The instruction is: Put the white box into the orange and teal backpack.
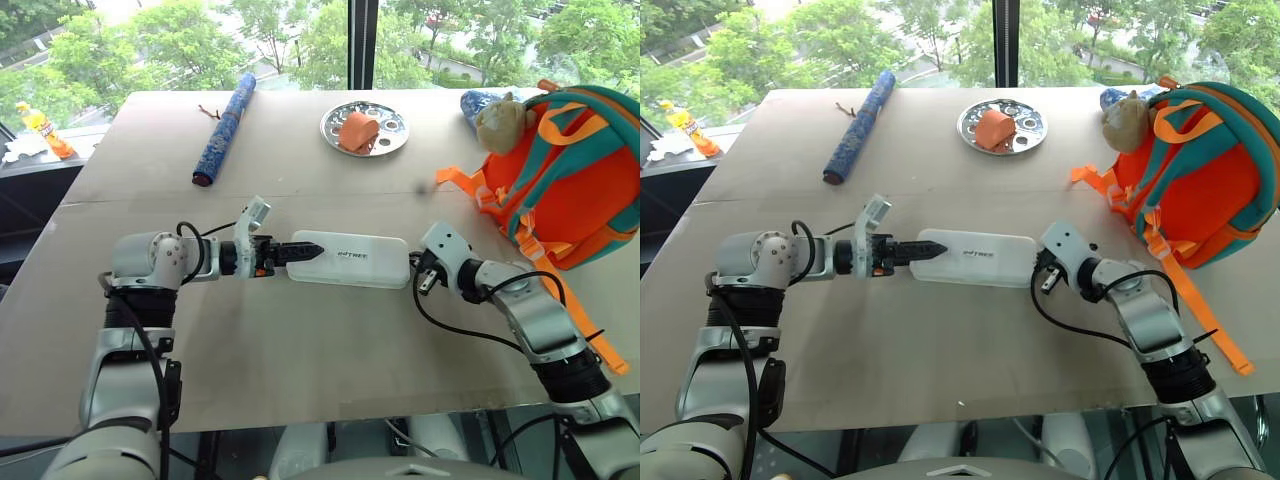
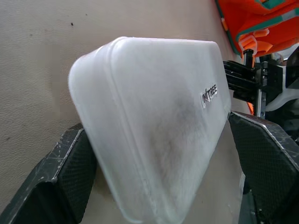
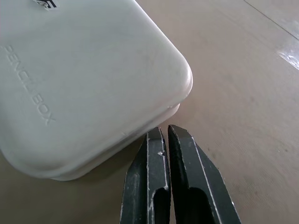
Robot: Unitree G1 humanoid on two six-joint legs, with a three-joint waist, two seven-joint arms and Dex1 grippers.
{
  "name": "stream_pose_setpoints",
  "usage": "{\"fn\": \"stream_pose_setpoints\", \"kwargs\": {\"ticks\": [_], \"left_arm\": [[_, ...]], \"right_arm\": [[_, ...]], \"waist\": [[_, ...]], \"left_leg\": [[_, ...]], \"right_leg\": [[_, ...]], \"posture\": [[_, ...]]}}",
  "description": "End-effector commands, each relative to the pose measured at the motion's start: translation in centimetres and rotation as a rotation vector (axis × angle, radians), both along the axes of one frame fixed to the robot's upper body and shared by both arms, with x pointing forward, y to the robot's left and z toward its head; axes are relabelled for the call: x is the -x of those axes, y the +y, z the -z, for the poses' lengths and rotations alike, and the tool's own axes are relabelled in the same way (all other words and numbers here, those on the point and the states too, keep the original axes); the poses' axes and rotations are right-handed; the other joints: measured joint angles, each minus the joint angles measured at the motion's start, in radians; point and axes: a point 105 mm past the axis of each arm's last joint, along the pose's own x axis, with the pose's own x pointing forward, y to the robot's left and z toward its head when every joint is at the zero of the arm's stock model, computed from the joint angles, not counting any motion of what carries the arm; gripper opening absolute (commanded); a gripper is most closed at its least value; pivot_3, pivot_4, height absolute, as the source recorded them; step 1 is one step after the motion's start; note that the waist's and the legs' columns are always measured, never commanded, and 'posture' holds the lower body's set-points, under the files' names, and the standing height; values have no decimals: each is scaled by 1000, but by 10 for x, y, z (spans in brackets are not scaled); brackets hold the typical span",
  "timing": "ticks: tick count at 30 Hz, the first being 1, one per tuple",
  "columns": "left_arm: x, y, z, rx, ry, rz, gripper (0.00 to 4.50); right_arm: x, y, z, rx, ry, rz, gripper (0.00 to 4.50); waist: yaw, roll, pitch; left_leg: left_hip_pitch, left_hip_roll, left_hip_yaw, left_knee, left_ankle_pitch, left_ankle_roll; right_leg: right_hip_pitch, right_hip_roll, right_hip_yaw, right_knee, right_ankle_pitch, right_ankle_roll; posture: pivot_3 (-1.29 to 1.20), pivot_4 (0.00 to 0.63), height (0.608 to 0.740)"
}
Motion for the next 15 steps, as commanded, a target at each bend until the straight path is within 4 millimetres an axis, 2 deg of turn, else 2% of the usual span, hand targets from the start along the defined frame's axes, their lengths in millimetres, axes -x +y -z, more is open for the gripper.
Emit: {"fn": "stream_pose_setpoints", "kwargs": {"ticks": [1,3,4,6,8,9,10,13,14,15], "left_arm": [[9,-11,5,74,69,37,4379],[7,-10,5,86,65,19,4379],[6,-10,5,95,67,4,4143],[7,-9,5,109,67,1,3523],[9,-9,5,121,71,-3,2669],[10,-9,5,130,71,-7,2442],[10,-9,4,147,72,-12,1870],[12,-11,-4,213,65,-16,1147],[13,-12,-9,244,65,-15,1085],[16,-13,-13,262,60,-7,1085]], "right_arm": [[-2,16,-5,-35,-21,-40,0],[-2,17,-4,-39,-21,-39,0],[-2,14,-4,-43,-19,-30,0],[-1,5,-7,-43,-38,-11,0],[1,-4,-15,-65,-64,13,0],[2,-11,-22,-74,-88,32,0],[4,-17,-30,-91,-107,50,0],[20,-33,-56,-176,-136,71,0],[25,-39,-68,-212,-158,97,0],[32,-48,-80,-228,-185,126,534]], "waist": [[0,0,0],[0,0,0],[0,0,0],[1,0,0],[2,0,0],[5,0,0],[6,0,0],[7,0,0],[6,0,0],[5,0,0]], "left_leg": [[0,0,0,0,0,0],[0,0,0,0,0,0],[0,0,0,0,0,0],[0,0,0,0,0,0],[0,0,-1,0,0,0],[-1,0,-1,0,0,0],[-2,0,-2,0,0,0],[-2,-1,-2,0,0,0],[-2,-1,-2,0,0,0],[-1,-1,-2,0,0,0]], "right_leg": [[0,0,0,0,0,0],[0,0,0,0,0,0],[0,0,0,0,0,0],[0,0,0,0,0,0],[0,0,-1,0,0,0],[0,0,-1,0,0,0],[0,0,-1,-1,0,0],[0,-1,-1,-1,0,0],[0,-1,-1,-1,0,0],[0,-1,0,0,0,0]], "posture": [[0,150,731],[0,150,731],[0,150,731],[0,150,731],[0,150,731],[0,150,731],[0,150,731],[0,150,731],[0,150,731],[0,150,731]]}}
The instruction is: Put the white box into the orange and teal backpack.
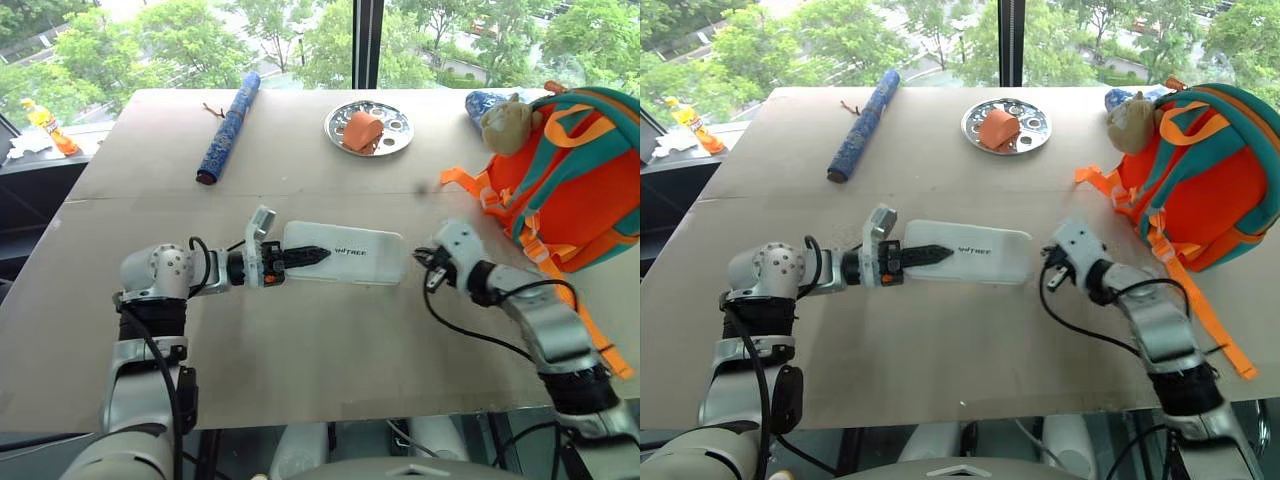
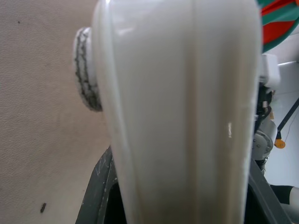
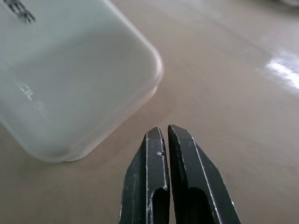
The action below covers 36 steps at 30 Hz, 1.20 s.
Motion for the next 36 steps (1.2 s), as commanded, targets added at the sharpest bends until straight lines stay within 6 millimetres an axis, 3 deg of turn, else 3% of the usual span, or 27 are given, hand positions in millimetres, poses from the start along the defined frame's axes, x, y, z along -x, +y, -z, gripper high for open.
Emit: {"fn": "stream_pose_setpoints", "kwargs": {"ticks": [1,5,7,9,11,14,18,20,23,26,27,28,29,31,35,36], "left_arm": [[7,-1,-14,44,-28,6,1085],[9,1,-27,103,-67,-26,1085],[7,-1,-36,146,-112,-56,1085],[6,-5,-47,195,-146,-64,1085],[8,-13,-56,228,-183,-61,1085],[11,-24,-65,271,-211,-35,1085],[14,-28,-70,291,-227,-18,1085],[10,-24,-74,298,-235,-45,1085],[4,-20,-75,289,-250,-100,1085],[1,-17,-78,299,-259,-134,1085],[1,-17,-79,300,-261,-140,1085],[1,-16,-78,296,-264,-144,1085],[2,-16,-78,294,-267,-150,1085],[2,-15,-78,296,-273,-171,1085],[-1,-10,-83,314,-292,-222,1085],[-4,-6,-87,332,-297,-245,1085]], "right_arm": [[22,-25,-57,-87,-143,74,849],[48,-67,-87,-123,-196,281,2705],[64,-84,-90,-126,-162,351,3741],[73,-91,-87,-159,-106,396,4491],[73,-102,-86,-181,-82,465,4500],[52,-127,-92,-218,-110,616,4500],[25,-135,-93,-310,-100,659,4500],[-10,-140,-92,-331,-113,670,4500],[-46,-133,-91,-345,-125,615,4500],[-63,-119,-96,-395,-133,519,3669],[-66,-115,-97,-396,-131,492,3139],[-69,-114,-96,-388,-130,483,3139],[-70,-112,-94,-374,-128,467,2412],[-71,-112,-92,-349,-141,447,1571],[-57,-102,-106,-359,-202,295,58],[-45,-94,-113,-385,-213,197,24]], "waist": [[-1,0,0],[5,0,0],[7,0,0],[14,0,0],[17,0,0],[14,0,0],[3,-1,0],[-5,-1,0],[-9,-1,1],[-4,0,1],[-3,0,1],[-3,0,1],[-3,0,1],[-3,0,1],[-2,0,1],[-3,0,1]], "left_leg": [[0,0,0,0,0,0],[0,0,-4,0,0,0],[-1,0,-6,0,0,0],[0,-1,-6,0,0,0],[0,-1,-6,0,0,0],[0,-1,-4,0,0,0],[1,-1,1,0,0,0],[1,-1,1,-1,0,0],[2,-2,4,-1,0,1],[1,-2,3,-2,0,0],[0,-2,3,-2,0,0],[0,-2,2,-3,0,0],[-1,-2,3,-3,0,0],[-1,-2,3,-3,0,0],[-2,-2,3,-3,0,0],[-1,-2,2,-3,0,0]], "right_leg": [[0,0,0,0,0,0],[0,0,-1,1,0,0],[0,0,-1,0,0,0],[0,0,-1,0,0,0],[0,0,0,0,0,0],[0,0,1,1,0,0],[0,1,4,1,0,0],[0,1,3,1,0,0],[-1,1,6,1,0,0],[-2,1,4,1,0,0],[-3,1,4,0,0,0],[-3,0,3,0,0,0],[-3,0,3,0,0,0],[-3,0,3,0,0,0],[-3,0,3,-1,0,1],[-3,0,3,-2,-1,2]], "posture": [[0,150,731],[0,150,731],[0,150,731],[0,150,731],[0,150,731],[0,150,731],[0,150,731],[0,150,731],[0,150,731],[0,150,731],[0,150,731],[0,150,731],[0,150,731],[0,150,731],[0,150,731],[0,150,731]]}}
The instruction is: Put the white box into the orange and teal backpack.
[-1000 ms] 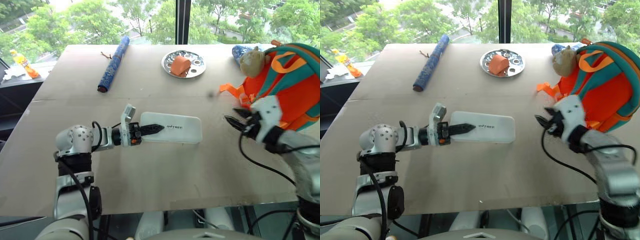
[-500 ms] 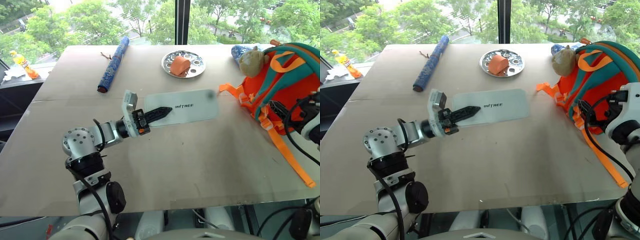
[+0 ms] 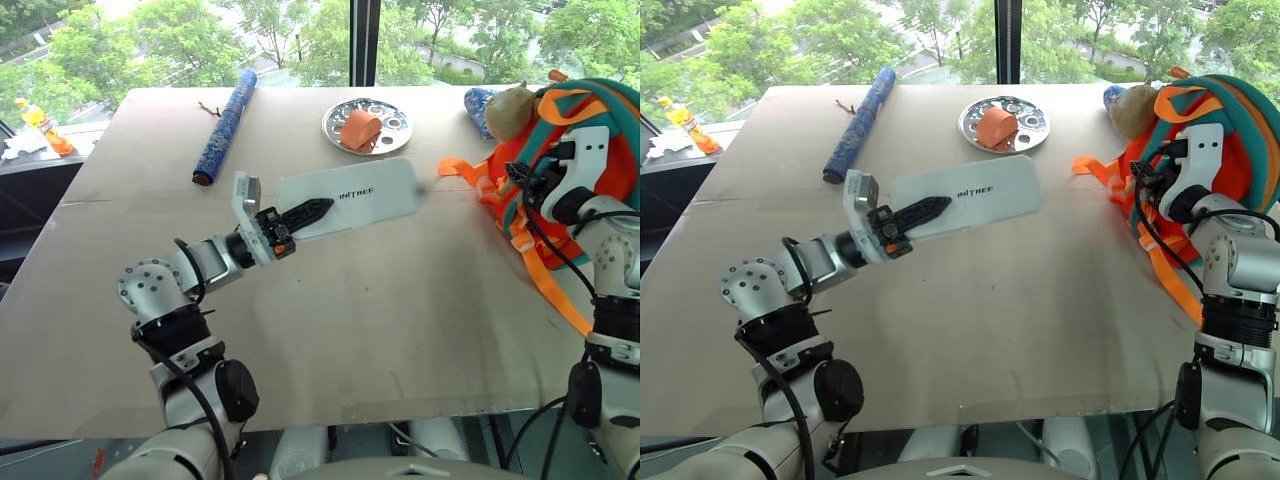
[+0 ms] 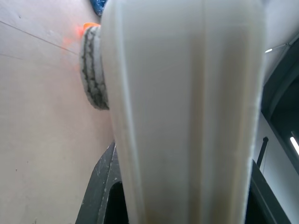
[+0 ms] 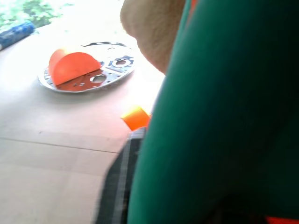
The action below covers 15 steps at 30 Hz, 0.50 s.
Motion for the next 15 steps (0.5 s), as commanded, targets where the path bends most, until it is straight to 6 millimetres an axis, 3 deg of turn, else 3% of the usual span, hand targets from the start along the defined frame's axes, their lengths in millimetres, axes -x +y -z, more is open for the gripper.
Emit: {"fn": "stream_pose_setpoints", "kwargs": {"ticks": [1,5,10,12,15], "left_arm": [[-3,13,-28,71,-106,-76,1085],[-10,22,-40,108,-130,-125,1085],[-19,32,-59,84,-213,-152,1085],[-19,32,-68,54,-282,-125,1085],[-14,22,-81,5,-398,-47,1085]], "right_arm": [[35,22,-40,-31,-169,-263,24],[86,53,-63,-104,-206,-594,24],[137,79,-41,-52,-46,-834,24],[155,81,-34,-34,9,-876,24],[170,72,-38,-51,31,-868,24]], "waist": [[1,1,1],[1,2,3],[4,0,4],[5,0,4],[10,0,4]], "left_leg": [[0,0,0,0,0,0],[1,1,-2,0,2,-3],[1,1,-4,0,2,-3],[1,1,-4,0,2,-3],[1,0,-2,0,2,-3]], "right_leg": [[0,0,0,0,0,0],[0,0,-2,1,0,0],[1,0,-3,2,0,0],[0,0,-3,1,0,0],[0,0,-2,1,0,0]], "posture": [[0,150,731],[0,150,731],[0,150,731],[0,150,731],[0,150,731]]}}
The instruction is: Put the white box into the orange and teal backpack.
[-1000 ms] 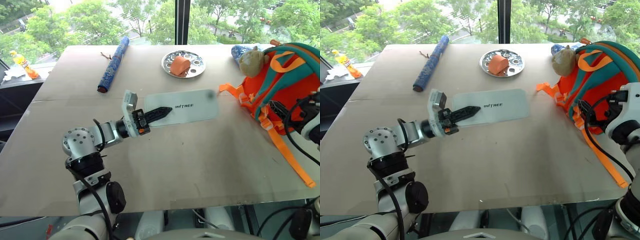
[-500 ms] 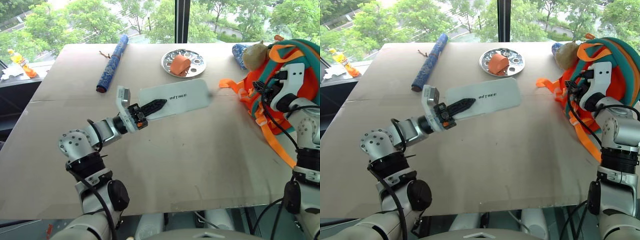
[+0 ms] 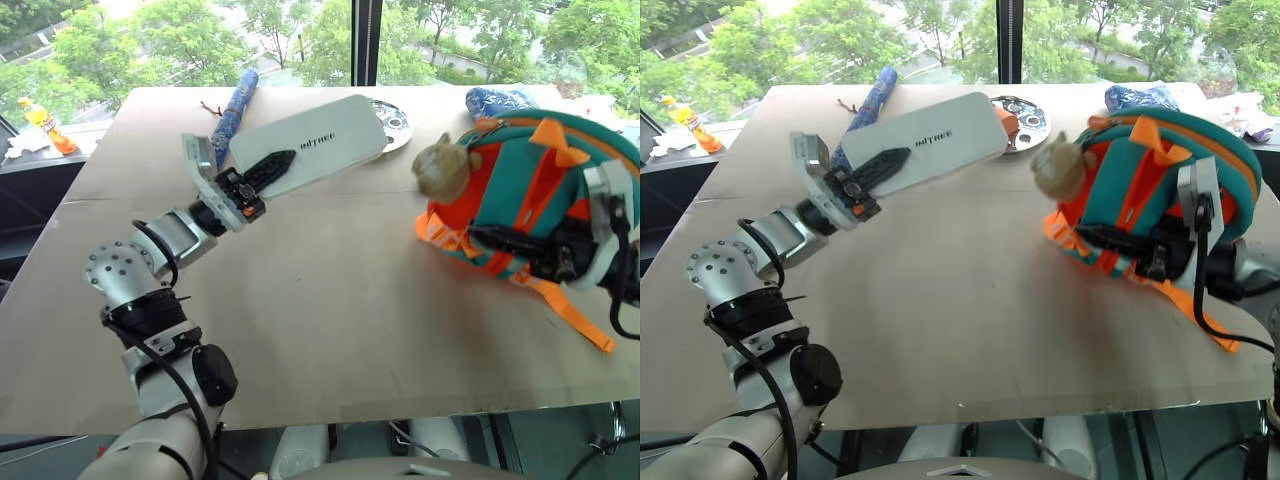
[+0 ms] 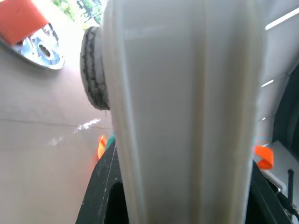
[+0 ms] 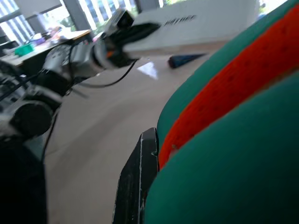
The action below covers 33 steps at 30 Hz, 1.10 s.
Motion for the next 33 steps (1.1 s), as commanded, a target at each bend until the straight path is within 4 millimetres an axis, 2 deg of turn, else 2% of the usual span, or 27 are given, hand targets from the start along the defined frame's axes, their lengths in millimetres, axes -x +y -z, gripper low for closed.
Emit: {"fn": "stream_pose_setpoints", "kwargs": {"ticks": [1,7,10,16,23,28,33], "left_arm": [[11,-18,-30,-41,-208,113,1085],[25,-52,-31,-195,-463,219,1085],[31,-72,-21,-302,-603,274,1085],[24,-98,-5,-438,-812,333,1085],[20,-117,12,-583,-1001,496,1085],[14,-161,7,-609,-1078,564,1085],[16,-228,-8,-619,-1006,627,1085]], "right_arm": [[21,-8,-19,-2,-50,-10,24],[21,-35,-10,60,-23,136,24],[25,-46,-12,67,-22,169,24],[35,-57,-11,98,-10,186,24],[32,-66,-11,130,-43,229,24],[30,-61,-9,138,-50,214,24],[24,-43,-7,120,-69,159,24]], "waist": [[5,0,0],[20,-1,0],[18,-1,0],[27,-1,0],[34,-1,1],[47,-2,1],[40,-3,2]], "left_leg": [[0,0,0,0,0,0],[0,0,0,0,0,0],[0,0,0,0,0,0],[1,0,0,1,-2,4],[0,-1,1,6,-6,11],[-1,-3,1,9,-8,15],[-2,-5,1,10,-10,18]], "right_leg": [[0,0,0,0,0,0],[1,0,0,0,0,0],[1,0,0,0,0,0],[2,0,0,0,0,0],[4,0,1,-1,0,0],[6,0,3,-3,0,0],[6,-2,4,-3,0,2]], "posture": [[0,150,731],[0,150,731],[0,150,731],[0,150,731],[0,150,731],[0,150,731],[0,150,731]]}}
